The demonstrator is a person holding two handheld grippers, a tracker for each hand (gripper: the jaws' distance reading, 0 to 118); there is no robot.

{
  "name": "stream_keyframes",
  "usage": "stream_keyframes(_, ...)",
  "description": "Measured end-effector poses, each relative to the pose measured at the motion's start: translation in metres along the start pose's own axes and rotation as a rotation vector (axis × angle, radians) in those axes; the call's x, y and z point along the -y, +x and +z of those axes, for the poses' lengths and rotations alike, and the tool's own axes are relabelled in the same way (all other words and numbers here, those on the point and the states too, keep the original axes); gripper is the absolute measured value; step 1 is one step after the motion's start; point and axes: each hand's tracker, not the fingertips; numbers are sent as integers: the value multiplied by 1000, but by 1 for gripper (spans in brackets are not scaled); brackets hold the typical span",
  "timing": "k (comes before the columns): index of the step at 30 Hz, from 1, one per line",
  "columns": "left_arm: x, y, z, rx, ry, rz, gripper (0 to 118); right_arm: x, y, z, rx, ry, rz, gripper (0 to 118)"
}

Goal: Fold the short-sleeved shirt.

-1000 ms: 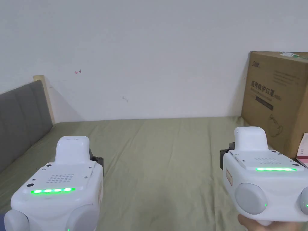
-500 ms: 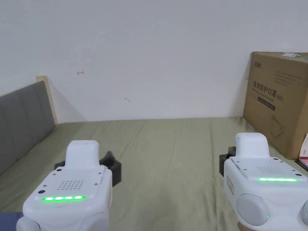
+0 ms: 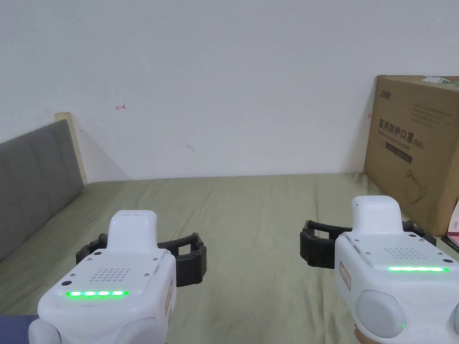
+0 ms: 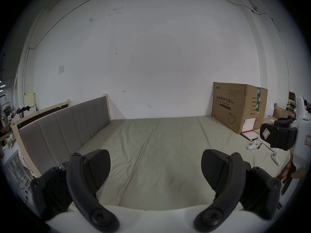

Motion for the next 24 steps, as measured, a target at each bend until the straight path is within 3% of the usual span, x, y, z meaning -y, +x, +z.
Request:
stream_keyframes(17, 3, 11, 3, -37, 56, -92, 112, 9, 2, -3, -7, -24, -5, 117)
stream_keyframes(24, 2, 7, -2, 5, 22, -15, 112, 13, 6, -5, -9, -39, -10, 117)
